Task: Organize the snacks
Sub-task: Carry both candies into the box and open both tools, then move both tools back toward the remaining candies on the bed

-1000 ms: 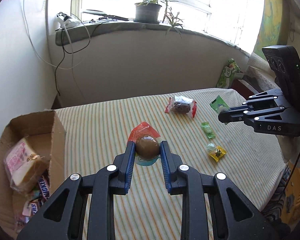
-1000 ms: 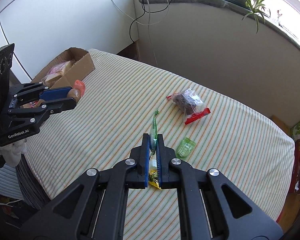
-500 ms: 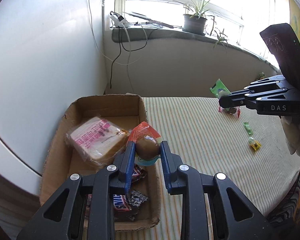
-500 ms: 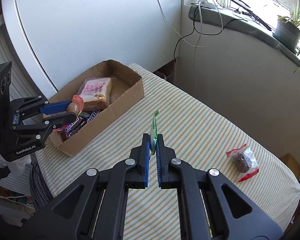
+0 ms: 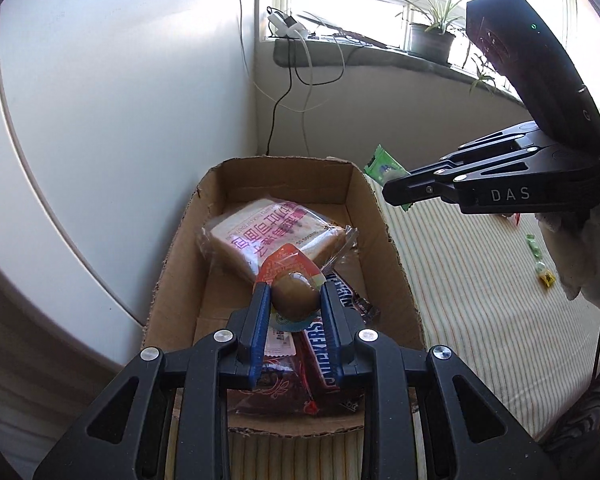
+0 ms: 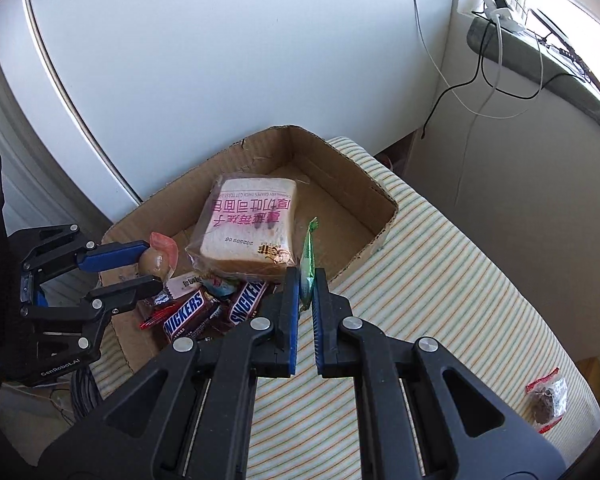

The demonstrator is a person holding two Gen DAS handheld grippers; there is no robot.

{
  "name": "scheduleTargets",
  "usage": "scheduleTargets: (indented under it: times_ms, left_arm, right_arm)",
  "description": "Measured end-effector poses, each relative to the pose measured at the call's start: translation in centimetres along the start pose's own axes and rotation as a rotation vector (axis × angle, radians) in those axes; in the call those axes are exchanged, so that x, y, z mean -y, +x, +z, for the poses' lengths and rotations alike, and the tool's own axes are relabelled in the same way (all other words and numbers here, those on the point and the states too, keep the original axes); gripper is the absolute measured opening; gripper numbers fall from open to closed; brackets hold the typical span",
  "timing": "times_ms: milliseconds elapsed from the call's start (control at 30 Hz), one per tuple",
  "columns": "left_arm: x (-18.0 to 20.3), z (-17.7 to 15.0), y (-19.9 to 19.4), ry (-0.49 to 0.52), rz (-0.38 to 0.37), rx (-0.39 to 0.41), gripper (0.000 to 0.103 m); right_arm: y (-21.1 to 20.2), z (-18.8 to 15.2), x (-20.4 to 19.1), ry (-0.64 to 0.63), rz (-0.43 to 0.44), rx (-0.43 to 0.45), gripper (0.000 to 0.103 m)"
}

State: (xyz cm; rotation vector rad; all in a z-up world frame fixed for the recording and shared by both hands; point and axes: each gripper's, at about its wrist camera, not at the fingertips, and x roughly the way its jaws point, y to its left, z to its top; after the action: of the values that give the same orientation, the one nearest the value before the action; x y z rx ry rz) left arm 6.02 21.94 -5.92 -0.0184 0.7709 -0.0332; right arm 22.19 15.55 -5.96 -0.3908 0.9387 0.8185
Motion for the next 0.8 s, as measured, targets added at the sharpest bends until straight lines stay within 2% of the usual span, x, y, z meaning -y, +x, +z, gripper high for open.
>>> scheduleTargets:
  times_ms: [300,567,667,700,767,800]
  left_arm:
    - [0.1,0.0,-0.8,0.021,0.018,0.006,0.024]
    - [0.4,0.1,-0.9,0.022,0.036,0.006,0.025]
    - [0.2,0.2,-1.0,0.007,0.045,0.01,0.033]
    - [0.1,0.2,-1.0,0.005,0.05,0.011,0.035]
    - [0.2,0.3,-1.2,0.006,0.056,0.013,0.046]
    - [0.2,0.3,-1.3,0.008,0.063,0.018,0.047]
  right_arm:
    - [1.4,0.8,-2.1,-0.033,0.035,-0.018,0.006]
    - [0.9,0.8,-2.5,-0.044,0.056,-0.015,0.006]
    - [0.4,0.9,-2.9,-0.053,0.051,-0.002,0.007]
    - [0.2,0.9,-3.0,-0.056,0.058,0.002,0.011]
    - [-0.3,0.9,-3.1,-0.057,0.042,0.013,0.043]
    - [-0.6,0.9,-3.1,-0.056,0.038,0.023,0.048]
